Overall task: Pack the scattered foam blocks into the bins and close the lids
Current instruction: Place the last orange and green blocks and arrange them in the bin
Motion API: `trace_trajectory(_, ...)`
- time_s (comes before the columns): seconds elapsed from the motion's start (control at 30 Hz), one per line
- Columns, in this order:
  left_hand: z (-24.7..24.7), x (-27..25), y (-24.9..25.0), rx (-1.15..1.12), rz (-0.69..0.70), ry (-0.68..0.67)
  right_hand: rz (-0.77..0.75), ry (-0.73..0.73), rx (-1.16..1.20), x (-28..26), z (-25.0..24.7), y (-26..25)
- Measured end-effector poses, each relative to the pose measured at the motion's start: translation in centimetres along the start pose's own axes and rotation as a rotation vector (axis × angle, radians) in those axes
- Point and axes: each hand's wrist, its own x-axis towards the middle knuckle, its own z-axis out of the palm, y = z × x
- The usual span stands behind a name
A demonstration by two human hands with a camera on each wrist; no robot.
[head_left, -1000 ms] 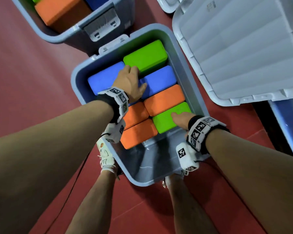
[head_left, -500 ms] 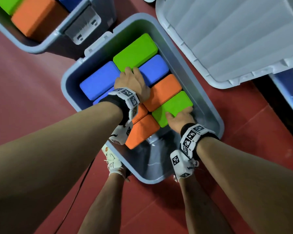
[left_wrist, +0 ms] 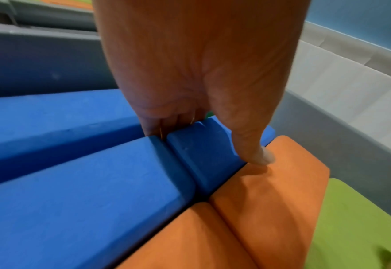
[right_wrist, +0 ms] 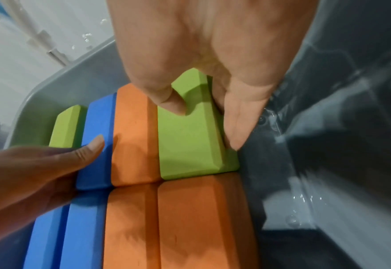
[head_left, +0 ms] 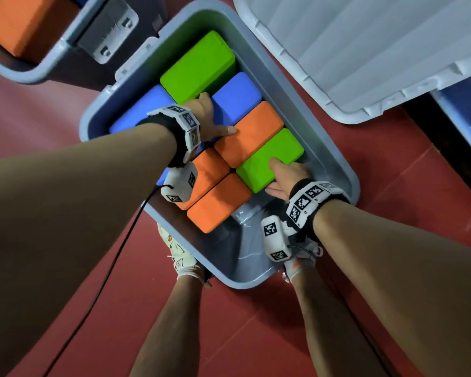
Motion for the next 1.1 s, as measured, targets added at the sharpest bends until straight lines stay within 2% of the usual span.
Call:
trace_trajectory(0.13,0.2,0.3,0.5,-0.020,-0.018,-0.018,0.112,-0.192,0.157,-0.6,1.0,-0.7)
trace_trajectory(0.23,0.4,0.2,0.7,-0.034,-0.026,-0.003,0.155,-0.161,0.221,0.5,1.4,-0.3)
trace_trajectory(0.47,-0.3,-0.7,0.9,-0.227,-0.042,0.046,0.095,-0.193,0.318,0.0,0.2,0.4)
trace_trajectory(0.63,-1.0,-0.1,0.5,-0.194,-0.063,0.062,0.095,-0.204,0.273,0.3,1.1,-0.7)
trace_trajectory(0.73,-1.1,0.6,-0.3,-0.080,-0.022,0.106,0.107,-0.186,0.229,0.9,2.0,-1.6)
trace_trajectory(0.83,-2.3,1.2,-0.8,0.084,0.009,0.175,0.091,-0.064,0.149,2.3,3.0,-1.5)
trace_trajectory(0.9,-3.7,1.3,-1.5,0.103,0.011,0.234,0.064,-0.012,0.053,2.3,3.2,-1.6)
trace_trajectory(1.1,-7.4,1.3,-6.4,-0.148,0.112,0.563,0.042,-0.018,-0.080,1.1,3.0,-2.7)
